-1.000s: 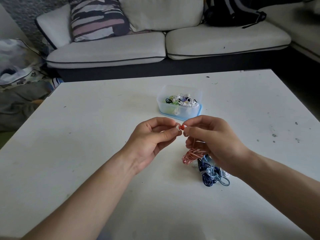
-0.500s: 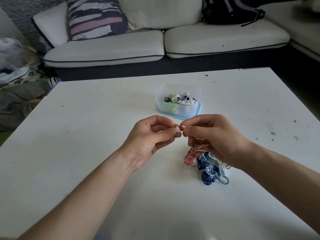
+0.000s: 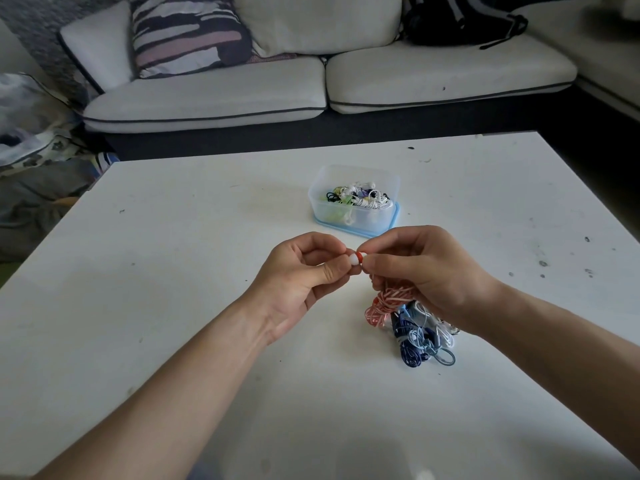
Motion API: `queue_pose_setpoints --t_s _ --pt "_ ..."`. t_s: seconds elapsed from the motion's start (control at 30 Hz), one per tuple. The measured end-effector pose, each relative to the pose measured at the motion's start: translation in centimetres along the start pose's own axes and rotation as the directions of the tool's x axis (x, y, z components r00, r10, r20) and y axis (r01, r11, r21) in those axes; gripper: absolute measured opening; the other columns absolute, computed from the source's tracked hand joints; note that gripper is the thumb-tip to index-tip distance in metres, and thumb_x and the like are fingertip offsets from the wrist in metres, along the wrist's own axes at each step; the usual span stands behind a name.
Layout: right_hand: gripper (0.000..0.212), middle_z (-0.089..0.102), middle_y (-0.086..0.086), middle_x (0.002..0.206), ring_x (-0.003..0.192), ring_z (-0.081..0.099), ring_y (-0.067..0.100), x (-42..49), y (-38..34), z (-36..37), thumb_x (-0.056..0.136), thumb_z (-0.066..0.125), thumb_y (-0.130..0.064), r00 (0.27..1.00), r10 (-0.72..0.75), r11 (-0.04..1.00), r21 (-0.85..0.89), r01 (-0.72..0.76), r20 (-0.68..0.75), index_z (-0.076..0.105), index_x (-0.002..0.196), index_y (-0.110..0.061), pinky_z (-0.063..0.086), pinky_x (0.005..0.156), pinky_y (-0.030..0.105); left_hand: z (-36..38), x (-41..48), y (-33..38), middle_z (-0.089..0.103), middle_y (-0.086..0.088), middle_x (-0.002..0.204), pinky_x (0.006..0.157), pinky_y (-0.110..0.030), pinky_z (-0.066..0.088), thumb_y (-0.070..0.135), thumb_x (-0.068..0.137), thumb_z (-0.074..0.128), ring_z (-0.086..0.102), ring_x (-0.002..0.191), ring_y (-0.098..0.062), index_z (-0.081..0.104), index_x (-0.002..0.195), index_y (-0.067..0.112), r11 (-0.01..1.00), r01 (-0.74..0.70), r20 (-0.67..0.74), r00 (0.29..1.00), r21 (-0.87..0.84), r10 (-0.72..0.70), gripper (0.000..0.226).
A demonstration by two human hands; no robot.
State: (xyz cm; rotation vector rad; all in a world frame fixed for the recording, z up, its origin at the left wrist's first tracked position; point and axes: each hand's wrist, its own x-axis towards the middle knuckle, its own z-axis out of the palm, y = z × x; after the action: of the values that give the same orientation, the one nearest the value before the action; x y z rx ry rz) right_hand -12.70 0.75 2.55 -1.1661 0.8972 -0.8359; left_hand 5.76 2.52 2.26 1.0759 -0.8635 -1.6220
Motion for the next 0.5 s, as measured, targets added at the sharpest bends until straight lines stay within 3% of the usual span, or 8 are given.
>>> queue_pose_setpoints --t_s 0.2,0.5 --pt "0.022 0.073 0.016 0.077 0.062 0.059 0.020 -0.03 0.03 0.02 0.066 0.078 -0.015 1.000 0.001 1.000 0.006 -0.001 -0.019 0.077 0.085 -0.004 0.050 0.056 0.025 0.04 0.16 -0.09 0.074 -0.008 0.078 0.063 -0.019 0.057 0.000 0.064 0.069 0.073 0.071 -0.017 0.061 0.080 0.007 1.000 0.005 -0.006 1.000 -0.023 -0.005 0.019" --pt "0.017 0.071 0.012 0.073 0.063 0.061 0.020 0.03 0.03 -0.23 0.074 0.079 -0.012 0.999 -0.022 0.997 -0.076 0.020 -0.024 0.078 0.089 -0.004 0.051 0.058 0.025 -0.10 0.10 0.00 0.074 -0.010 0.080 0.065 -0.020 0.057 0.000 0.064 0.070 0.073 0.072 -0.018 0.062 0.079 0.008 1.000 -0.009 0.006 1.000 -0.004 0.009 0.019"
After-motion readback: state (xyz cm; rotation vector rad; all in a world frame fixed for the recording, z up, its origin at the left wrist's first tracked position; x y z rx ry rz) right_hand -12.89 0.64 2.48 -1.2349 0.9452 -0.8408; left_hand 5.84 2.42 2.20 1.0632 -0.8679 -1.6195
